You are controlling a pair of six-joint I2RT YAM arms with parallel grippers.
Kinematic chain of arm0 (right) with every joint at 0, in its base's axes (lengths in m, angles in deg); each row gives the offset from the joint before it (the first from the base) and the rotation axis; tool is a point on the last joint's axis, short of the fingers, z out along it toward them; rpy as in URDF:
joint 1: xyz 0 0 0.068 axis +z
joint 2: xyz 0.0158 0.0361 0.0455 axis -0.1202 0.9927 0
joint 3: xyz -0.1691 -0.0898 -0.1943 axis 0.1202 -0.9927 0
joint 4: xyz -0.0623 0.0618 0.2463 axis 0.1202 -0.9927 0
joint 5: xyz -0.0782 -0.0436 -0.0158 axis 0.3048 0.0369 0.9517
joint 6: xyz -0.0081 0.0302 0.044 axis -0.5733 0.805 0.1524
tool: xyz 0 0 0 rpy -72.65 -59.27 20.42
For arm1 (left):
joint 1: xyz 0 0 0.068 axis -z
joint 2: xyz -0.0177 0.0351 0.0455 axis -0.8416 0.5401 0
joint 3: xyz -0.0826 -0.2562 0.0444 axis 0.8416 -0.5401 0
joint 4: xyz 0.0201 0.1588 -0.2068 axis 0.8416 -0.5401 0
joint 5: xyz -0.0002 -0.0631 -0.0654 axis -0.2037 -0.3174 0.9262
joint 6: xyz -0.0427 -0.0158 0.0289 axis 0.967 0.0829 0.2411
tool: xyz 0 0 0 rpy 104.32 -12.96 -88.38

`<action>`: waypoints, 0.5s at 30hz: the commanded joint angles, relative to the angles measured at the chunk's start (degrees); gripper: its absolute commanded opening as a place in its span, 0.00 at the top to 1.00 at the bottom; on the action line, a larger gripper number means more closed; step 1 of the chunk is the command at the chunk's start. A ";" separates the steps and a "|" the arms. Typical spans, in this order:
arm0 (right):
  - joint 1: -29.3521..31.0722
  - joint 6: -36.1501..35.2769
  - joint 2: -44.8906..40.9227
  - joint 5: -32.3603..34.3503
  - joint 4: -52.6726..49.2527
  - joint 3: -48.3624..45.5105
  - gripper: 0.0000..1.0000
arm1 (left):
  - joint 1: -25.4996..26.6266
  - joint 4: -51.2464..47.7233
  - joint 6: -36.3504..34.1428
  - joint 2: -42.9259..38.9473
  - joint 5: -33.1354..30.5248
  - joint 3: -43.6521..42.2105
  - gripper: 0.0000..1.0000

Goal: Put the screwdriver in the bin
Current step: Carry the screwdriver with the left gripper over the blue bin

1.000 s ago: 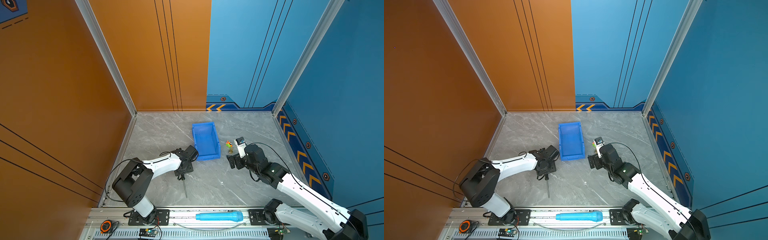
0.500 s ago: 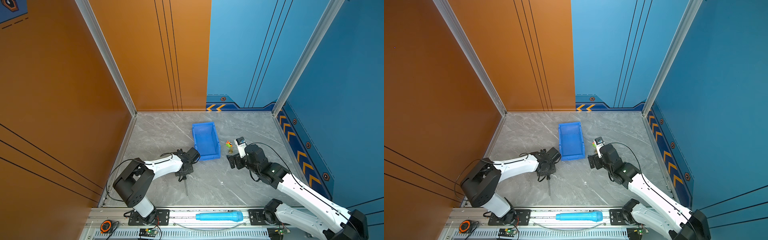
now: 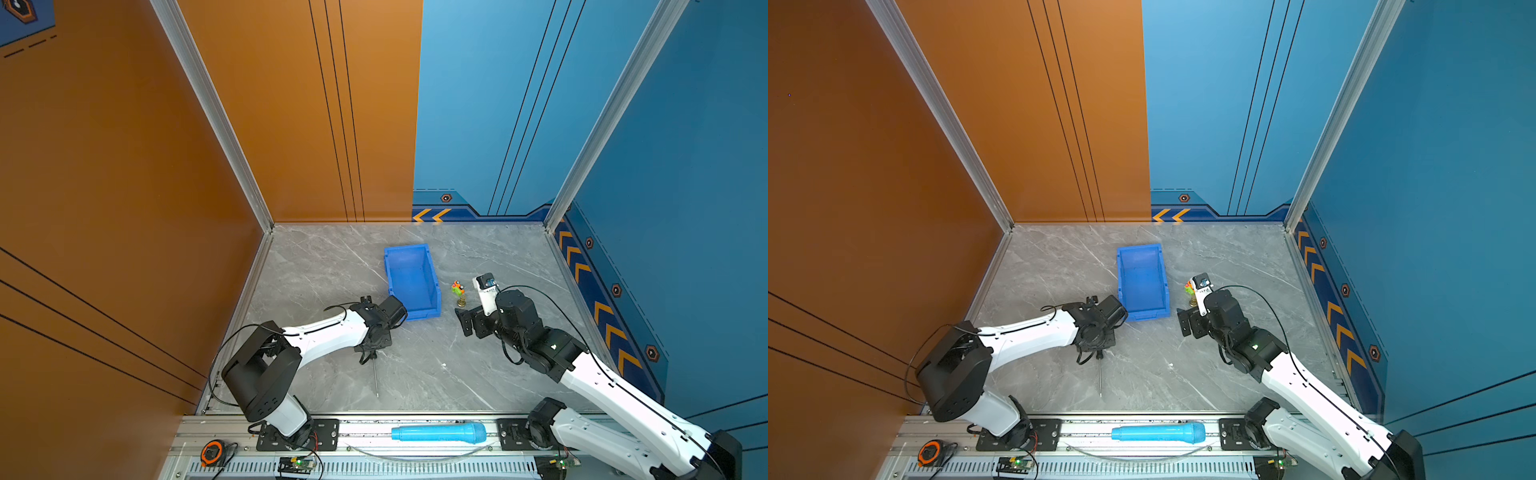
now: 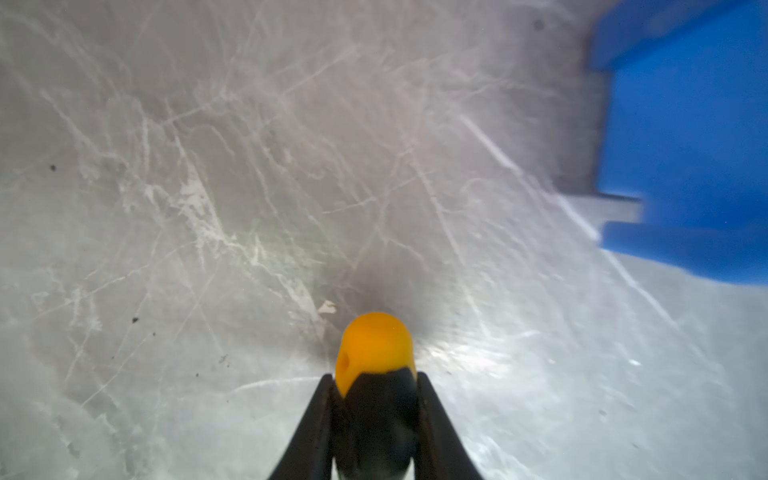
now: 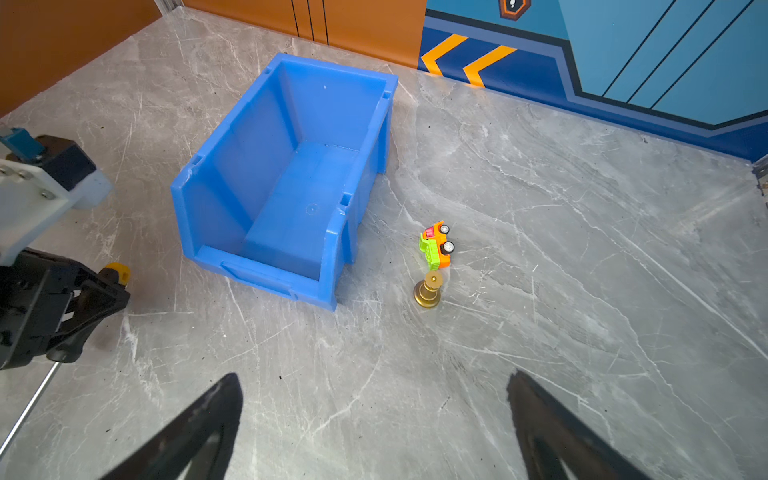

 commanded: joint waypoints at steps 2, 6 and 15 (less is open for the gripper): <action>-0.40 -0.21 -1.49 -0.74 0.35 0.91 0.00 | 2.25 -3.64 -2.51 -1.29 -1.54 8.19 0.99; -1.20 -0.24 -1.43 -0.82 0.37 0.87 0.00 | 2.53 -5.17 -5.03 1.72 -1.65 16.52 0.99; -2.11 -0.79 -0.42 -0.66 -0.21 1.48 0.00 | -3.29 -5.20 -11.44 15.11 1.23 36.29 0.99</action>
